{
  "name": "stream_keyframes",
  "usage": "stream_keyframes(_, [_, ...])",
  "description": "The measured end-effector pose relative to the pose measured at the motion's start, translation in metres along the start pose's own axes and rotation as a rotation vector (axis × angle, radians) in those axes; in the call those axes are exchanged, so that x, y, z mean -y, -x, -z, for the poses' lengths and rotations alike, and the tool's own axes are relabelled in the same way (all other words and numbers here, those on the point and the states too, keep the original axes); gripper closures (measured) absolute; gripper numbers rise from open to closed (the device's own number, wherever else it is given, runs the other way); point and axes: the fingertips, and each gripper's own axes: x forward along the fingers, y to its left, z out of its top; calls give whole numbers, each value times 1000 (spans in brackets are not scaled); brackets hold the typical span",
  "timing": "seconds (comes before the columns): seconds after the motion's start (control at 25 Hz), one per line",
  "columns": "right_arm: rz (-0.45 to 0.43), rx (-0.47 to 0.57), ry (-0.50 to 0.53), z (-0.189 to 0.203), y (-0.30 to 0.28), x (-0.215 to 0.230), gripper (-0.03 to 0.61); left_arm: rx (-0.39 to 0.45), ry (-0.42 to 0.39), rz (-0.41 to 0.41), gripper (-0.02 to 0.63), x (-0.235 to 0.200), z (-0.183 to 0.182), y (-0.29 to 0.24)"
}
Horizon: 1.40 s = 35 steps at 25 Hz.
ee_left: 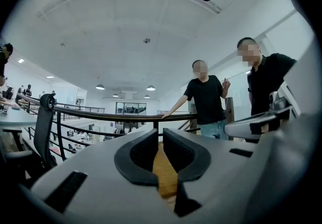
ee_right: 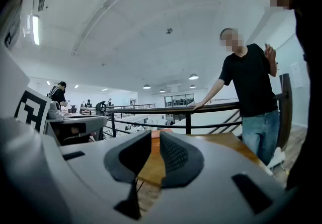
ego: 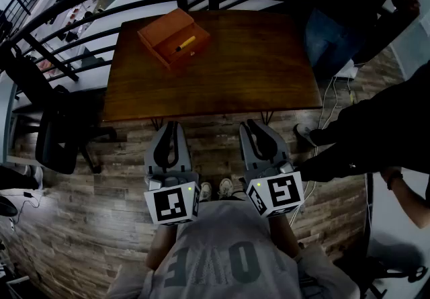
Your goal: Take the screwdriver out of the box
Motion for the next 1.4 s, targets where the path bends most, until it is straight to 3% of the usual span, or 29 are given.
stream_keyframes(1.0, [-46,11,20,-4,9,53,515,24,-15,-47,572,33,-6,-22])
stream_keyframes(1.4, [-65,57,45,-5,-32,54,515,81,-22,-16,572,27,-6,-58])
